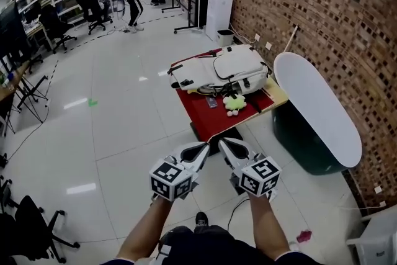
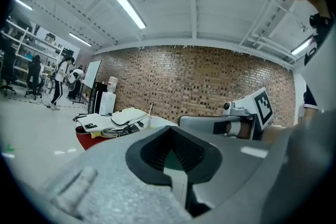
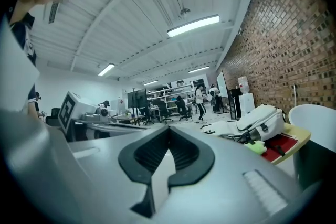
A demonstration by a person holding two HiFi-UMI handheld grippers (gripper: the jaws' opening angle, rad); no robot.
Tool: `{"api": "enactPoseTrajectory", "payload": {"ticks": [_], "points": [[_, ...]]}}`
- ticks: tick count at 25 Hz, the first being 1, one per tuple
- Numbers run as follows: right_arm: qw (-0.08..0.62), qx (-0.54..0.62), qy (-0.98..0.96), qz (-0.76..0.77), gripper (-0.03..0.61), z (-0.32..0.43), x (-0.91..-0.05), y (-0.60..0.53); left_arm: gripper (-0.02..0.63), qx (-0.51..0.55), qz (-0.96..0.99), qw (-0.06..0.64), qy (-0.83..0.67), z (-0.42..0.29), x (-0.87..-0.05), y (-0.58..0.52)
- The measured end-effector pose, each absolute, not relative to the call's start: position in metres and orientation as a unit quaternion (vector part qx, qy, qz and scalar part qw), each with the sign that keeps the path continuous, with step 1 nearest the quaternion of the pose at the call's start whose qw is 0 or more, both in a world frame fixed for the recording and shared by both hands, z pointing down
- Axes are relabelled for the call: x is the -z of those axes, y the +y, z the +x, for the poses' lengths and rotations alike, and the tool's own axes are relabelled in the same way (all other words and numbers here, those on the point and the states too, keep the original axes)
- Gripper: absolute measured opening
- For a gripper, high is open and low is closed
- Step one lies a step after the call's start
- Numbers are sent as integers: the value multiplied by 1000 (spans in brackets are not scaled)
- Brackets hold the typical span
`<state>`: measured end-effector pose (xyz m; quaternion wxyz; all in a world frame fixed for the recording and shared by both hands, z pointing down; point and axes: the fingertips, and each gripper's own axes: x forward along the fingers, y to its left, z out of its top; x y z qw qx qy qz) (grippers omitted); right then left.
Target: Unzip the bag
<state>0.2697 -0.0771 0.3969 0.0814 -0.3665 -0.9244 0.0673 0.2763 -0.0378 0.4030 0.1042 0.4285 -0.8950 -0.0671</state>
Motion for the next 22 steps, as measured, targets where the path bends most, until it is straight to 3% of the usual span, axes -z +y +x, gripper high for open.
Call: {"api": "enactPoseTrajectory", "payload": {"ticks": [10, 22], "points": [[109, -59, -931, -344, 6, 159, -418, -65, 2, 74, 439, 117, -888, 161, -416, -20], [132, -12, -975, -181, 6, 20, -427, -57, 0, 84, 539, 135, -827, 29, -434, 9]]}}
